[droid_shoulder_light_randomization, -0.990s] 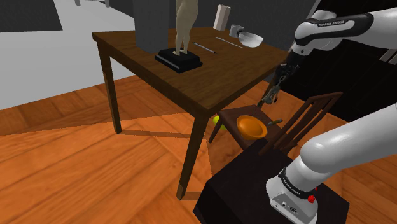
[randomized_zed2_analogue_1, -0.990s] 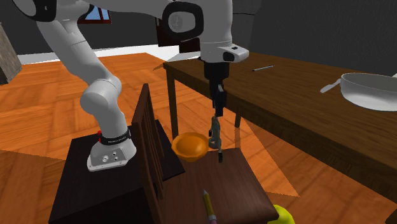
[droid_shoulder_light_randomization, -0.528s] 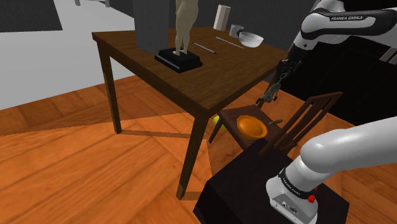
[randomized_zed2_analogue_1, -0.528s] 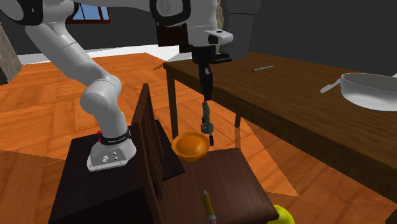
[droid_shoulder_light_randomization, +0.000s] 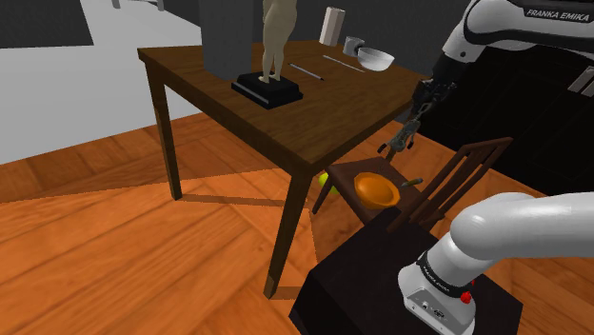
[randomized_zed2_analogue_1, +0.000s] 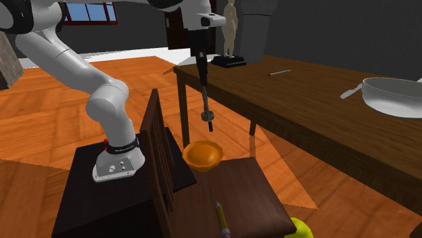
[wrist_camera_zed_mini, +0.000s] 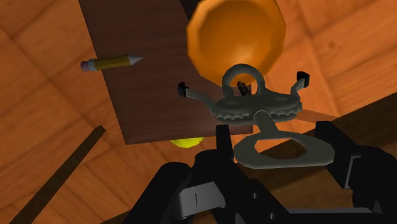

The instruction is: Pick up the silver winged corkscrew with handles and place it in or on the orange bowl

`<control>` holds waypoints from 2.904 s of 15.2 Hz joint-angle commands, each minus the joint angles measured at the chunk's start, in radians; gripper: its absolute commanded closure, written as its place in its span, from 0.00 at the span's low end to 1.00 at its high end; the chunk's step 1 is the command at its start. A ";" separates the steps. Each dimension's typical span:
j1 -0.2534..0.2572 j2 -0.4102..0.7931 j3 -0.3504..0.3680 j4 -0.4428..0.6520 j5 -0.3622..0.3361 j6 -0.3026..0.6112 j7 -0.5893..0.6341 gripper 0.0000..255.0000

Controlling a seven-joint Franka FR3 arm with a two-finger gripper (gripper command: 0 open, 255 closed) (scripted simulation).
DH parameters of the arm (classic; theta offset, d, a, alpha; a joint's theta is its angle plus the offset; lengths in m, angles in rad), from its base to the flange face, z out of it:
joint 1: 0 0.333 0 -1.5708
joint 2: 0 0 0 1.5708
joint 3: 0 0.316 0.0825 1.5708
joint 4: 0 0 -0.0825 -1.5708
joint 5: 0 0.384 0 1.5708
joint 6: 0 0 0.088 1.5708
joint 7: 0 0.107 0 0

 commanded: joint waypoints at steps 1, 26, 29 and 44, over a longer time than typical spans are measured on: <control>0.004 -0.015 0.017 -0.013 0.007 -0.005 0.020 1.00; -0.011 0.012 -0.021 -0.332 -0.027 0.341 0.026 1.00; -0.012 0.020 -0.024 -0.350 -0.029 0.368 0.026 1.00; -0.010 -0.021 -0.009 -0.274 -0.020 0.251 0.025 0.00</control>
